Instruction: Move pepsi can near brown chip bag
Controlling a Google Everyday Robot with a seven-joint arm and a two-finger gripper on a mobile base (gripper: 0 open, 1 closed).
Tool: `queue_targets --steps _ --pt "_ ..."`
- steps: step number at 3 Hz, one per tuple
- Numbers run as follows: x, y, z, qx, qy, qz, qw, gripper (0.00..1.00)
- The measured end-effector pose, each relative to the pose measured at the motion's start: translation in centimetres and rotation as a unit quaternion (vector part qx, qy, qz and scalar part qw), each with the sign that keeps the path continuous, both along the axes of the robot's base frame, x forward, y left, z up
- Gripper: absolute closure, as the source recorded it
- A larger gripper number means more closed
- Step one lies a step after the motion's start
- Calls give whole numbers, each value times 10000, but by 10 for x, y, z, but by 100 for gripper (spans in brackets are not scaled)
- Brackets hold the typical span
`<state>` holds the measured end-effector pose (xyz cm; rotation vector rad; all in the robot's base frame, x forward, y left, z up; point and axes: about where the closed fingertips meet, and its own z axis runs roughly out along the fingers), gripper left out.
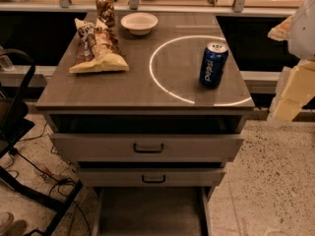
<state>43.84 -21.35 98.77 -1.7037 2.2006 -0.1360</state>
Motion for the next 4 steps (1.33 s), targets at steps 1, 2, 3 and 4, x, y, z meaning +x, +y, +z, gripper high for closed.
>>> queue_targets --steps 1,2,3,4 --pt "0 0 0 0 -1 0 10000 0" --pt "26 -16 -16 580 -154 -469 9971 0" --pt "64 -34 -33 1356 -488 -967 9848 0" --pt "104 -62 -44 2165 -978 -1418 9610 0"
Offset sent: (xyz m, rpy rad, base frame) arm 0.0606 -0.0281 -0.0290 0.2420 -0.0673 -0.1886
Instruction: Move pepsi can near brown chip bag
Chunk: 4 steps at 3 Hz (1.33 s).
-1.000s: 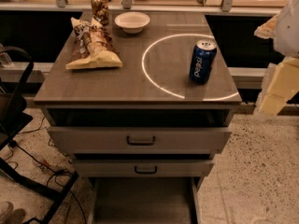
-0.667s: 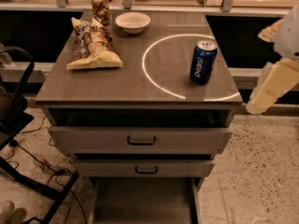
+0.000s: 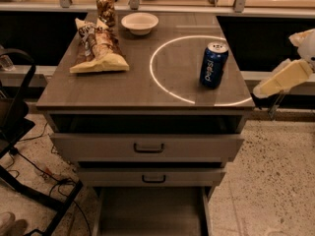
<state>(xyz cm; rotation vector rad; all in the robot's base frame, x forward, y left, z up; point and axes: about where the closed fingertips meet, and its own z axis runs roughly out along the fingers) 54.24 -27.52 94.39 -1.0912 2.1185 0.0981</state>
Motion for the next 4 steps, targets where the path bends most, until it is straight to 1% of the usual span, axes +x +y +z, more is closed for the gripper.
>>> queue_targets --steps 1,2,3,4 --pt "25 -21 -4 582 -429 -356 9967 0" --pt "41 -40 -18 1440 -904 -688 9830 0" --pt "44 -42 -25 1787 -1067 -736 9753 0" --pt "44 -42 -25 1789 -1068 -736 9753 0"
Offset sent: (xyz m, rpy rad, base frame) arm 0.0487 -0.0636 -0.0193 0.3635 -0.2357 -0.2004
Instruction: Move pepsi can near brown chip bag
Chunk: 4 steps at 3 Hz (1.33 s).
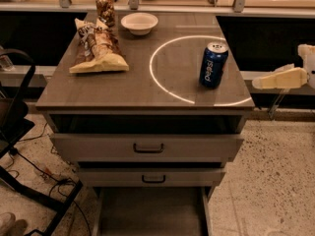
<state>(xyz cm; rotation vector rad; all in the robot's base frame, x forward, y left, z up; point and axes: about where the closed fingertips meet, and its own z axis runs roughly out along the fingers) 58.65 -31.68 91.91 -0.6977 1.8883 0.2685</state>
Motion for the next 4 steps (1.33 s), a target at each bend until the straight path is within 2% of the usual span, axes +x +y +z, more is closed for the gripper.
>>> queue_targets --steps 1,2,3,4 --pt "13 22 -7 233 -51 235 9994 0" --pt "33 53 -18 499 -104 552 9972 0" --pt "50 72 -28 817 -142 726 9939 0" --pt "61 88 -30 1181 -277 924 9883 0"
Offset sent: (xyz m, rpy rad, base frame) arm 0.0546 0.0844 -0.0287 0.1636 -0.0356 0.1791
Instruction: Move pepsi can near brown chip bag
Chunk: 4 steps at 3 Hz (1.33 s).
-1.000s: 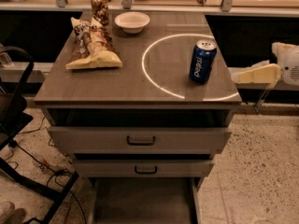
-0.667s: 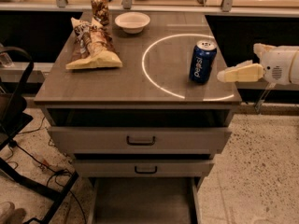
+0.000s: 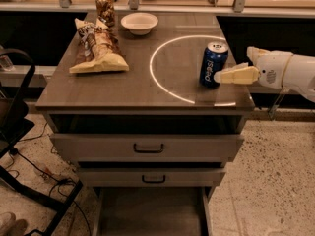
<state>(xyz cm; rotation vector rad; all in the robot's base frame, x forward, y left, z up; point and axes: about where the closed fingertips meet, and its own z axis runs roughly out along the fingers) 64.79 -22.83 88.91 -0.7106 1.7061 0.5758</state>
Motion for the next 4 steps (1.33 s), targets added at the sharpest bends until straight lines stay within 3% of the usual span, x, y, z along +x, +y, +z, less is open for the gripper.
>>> queue_targets --steps 1,3,4 --pt "2 12 7 157 -163 166 9996 0" --pt "-9 49 14 358 -287 506 9977 49" --pt "-9 52 14 360 -286 530 9975 72"
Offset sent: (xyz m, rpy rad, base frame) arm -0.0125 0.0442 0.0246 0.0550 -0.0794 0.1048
